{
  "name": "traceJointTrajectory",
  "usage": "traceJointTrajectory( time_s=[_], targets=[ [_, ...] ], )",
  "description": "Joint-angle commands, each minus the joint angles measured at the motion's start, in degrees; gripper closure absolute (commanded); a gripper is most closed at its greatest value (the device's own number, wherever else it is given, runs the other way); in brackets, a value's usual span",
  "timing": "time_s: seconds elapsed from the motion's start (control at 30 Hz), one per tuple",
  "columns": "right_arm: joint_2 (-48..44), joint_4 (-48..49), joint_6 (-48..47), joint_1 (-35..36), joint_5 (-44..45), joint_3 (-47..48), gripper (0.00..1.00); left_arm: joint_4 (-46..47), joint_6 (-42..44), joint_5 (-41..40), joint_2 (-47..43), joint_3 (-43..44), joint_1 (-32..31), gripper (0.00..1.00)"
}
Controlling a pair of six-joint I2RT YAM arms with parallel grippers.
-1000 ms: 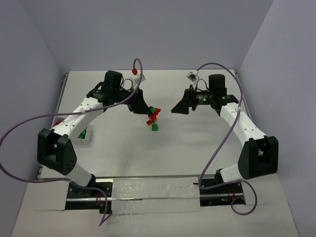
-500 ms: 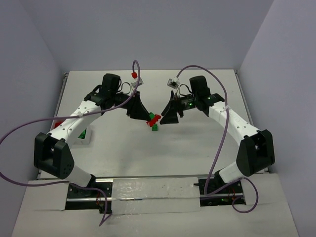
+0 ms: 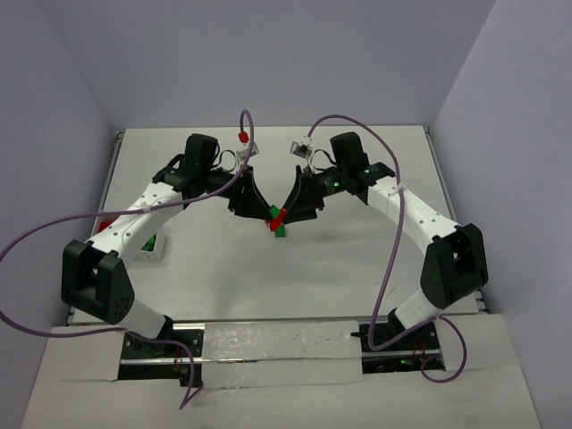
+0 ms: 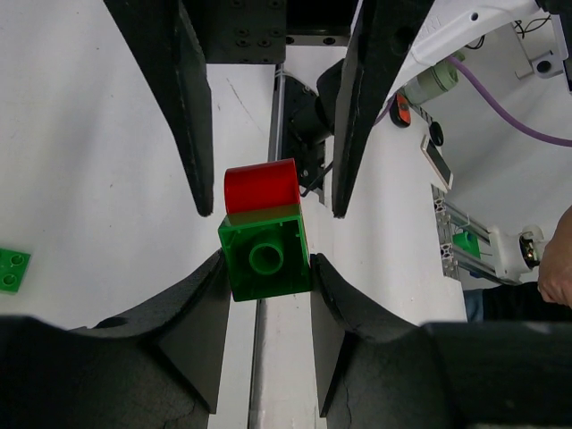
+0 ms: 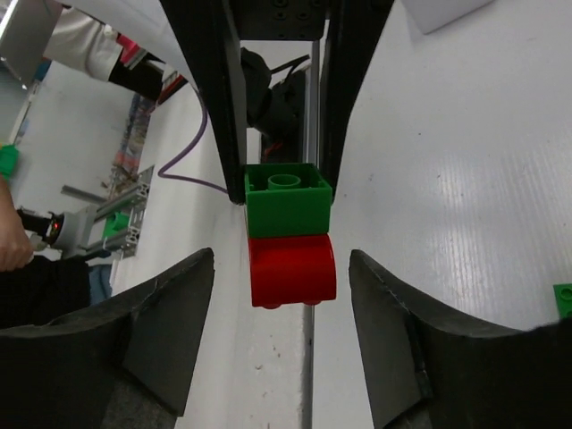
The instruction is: Sort the legos into containers by color
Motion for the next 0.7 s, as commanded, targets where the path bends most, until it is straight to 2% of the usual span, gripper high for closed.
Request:
traceJointTrajectory(
  time_s=[0.0, 0.13, 0.27, 0.33, 0.37, 0.53, 0.67],
  targets=[
    [0.3, -0.4, 0.6, 1.3, -2.3, 3.0, 0.38, 1.2, 1.6, 2.0, -1.5, 0.1, 0.2, 1.0],
    [1.1, -2.0, -0.6, 1.4, -2.2, 3.7, 0.58, 0.4, 2.2, 1.1, -1.6, 0.3, 0.2, 1.0],
    [1.9, -4.8, -2.3, 1.5, -1.5, 4.4, 0.87, 1.3, 1.6, 0.5, -2.5, -0.3, 1.5, 1.0],
    [1.9, -5.3, -2.6, 1.5, -0.8, 4.4, 0.97, 1.9, 0.6, 0.6, -3.1, -0.9, 2.9, 1.0],
    [1.8, -5.5, -2.7, 1.5, -0.2, 4.2, 1.0, 2.4, 0.0, 0.8, -3.6, -1.1, 4.6, 1.0],
    [1.9, -6.9, -4.3, 1.4, 1.6, 3.4, 1.0, 1.3, 0.2, 1.5, -5.5, -0.3, 14.1, 1.0],
    [3.3, -10.4, -7.2, 1.4, 3.4, 4.0, 1.0, -4.1, 3.1, 2.5, -6.6, 1.4, 21.0, 1.0]
  ],
)
